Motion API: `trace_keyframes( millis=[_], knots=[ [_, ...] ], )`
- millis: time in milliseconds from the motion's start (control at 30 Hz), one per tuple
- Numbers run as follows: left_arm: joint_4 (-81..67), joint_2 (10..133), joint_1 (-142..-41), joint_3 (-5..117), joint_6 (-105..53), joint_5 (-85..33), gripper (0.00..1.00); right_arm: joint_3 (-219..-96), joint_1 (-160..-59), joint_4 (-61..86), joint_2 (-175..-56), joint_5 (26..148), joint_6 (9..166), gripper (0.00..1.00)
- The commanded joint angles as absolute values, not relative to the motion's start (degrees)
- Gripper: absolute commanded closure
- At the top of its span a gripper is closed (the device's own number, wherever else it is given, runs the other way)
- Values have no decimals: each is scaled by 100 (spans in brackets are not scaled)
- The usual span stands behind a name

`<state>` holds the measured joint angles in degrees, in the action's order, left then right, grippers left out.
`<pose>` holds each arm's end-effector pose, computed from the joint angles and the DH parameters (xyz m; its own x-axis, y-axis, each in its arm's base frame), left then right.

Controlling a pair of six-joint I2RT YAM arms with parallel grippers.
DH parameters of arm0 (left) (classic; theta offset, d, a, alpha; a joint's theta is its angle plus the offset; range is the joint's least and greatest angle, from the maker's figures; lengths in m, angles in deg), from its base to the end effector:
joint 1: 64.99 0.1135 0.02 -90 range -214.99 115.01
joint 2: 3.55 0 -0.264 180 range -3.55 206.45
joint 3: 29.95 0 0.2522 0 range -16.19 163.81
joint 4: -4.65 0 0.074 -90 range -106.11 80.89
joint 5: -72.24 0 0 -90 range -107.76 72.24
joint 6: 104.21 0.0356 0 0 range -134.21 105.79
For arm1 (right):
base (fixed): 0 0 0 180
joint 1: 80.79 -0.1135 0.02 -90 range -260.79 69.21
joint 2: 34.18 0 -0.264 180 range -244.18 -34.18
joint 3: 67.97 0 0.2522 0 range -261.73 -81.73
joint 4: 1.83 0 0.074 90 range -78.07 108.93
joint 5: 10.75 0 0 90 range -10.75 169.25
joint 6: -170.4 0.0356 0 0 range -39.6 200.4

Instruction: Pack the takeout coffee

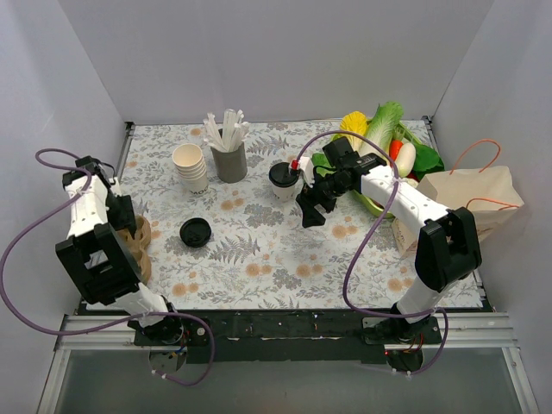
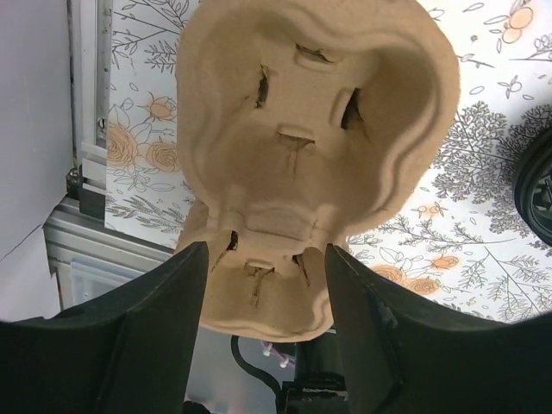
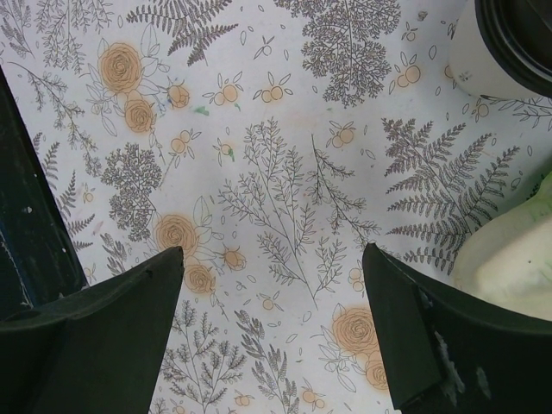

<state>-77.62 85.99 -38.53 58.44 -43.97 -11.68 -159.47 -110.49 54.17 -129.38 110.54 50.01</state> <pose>0.2513 0.1293 0.2638 -0.5467 -0.8234 -0.1517 -0.8355 0.5484 0.0345 0.2934 0.1886 0.2700 -0.3176 -0.6788 -0.6621 -0.9410 0.3119 0.1316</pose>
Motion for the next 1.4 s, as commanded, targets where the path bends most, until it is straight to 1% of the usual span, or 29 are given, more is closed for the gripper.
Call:
trace_keyframes(
  millis=[0,67,233,600,967,1167,1367],
  knots=[
    [-7889,8812,-3686,6089,-4330,-1239,48,-16066,-11041,5456,-12875,11177,4955,9],
    [-7933,8891,-3669,6063,-4313,-1450,51,-16048,-11041,5438,-12884,11142,4937,9],
    [-7960,9014,-3660,5931,-4295,-1477,53,-16013,-11041,5429,-12866,11098,4920,9],
    [-8057,9076,-3660,5905,-4208,-1574,57,-15996,-11041,5429,-12927,11124,4894,9],
    [-8154,9040,-3660,5676,-4111,-1434,56,-16040,-11041,5429,-13007,11133,4867,9],
    [-8127,9014,-3660,5808,-4128,-1258,57,-16005,-11041,5429,-12989,11133,4850,9],
    [-8127,8891,-3660,6080,-4172,-1091,55,-15943,-11041,5420,-12989,11169,4850,9]
  ],
)
